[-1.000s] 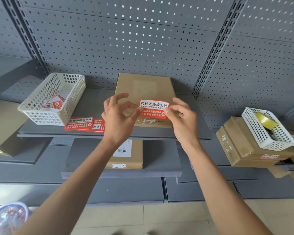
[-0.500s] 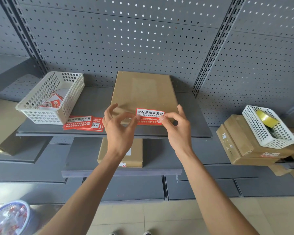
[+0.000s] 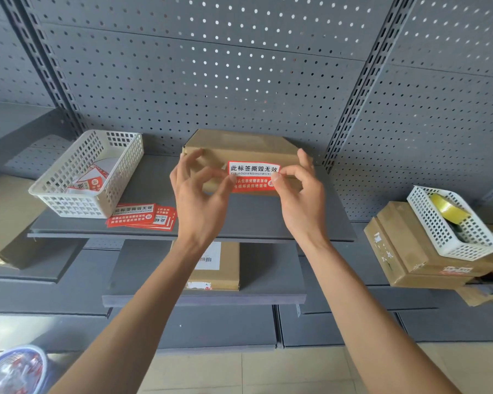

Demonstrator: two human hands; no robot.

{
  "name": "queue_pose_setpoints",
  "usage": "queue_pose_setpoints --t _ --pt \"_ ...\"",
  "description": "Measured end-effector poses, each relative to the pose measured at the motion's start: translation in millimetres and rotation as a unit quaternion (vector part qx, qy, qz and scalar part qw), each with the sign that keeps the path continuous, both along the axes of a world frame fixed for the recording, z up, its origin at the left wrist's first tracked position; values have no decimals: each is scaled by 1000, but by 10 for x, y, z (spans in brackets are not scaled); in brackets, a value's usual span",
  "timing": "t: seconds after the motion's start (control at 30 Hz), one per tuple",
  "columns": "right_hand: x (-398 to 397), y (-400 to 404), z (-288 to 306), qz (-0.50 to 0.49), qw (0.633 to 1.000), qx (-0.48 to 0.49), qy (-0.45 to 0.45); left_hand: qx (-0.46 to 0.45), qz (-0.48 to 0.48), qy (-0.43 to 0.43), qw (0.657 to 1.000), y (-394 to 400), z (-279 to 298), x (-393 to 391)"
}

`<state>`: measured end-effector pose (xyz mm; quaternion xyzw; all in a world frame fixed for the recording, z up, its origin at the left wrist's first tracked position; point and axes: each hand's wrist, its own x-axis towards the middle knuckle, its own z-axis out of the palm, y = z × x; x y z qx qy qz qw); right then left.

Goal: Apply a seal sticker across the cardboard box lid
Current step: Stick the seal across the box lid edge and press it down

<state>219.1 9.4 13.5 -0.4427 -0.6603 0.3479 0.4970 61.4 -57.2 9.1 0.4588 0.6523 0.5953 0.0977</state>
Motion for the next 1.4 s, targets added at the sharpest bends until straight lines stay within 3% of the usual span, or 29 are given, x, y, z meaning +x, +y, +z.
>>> queue_pose_setpoints --t 0.3,1.4 --pt "-187 54 94 -39 999 6 2 41 30 29 998 181 49 -38" --pt "-432 296 -21 -125 986 102 -52 50 117 90 988 487 -59 -59"
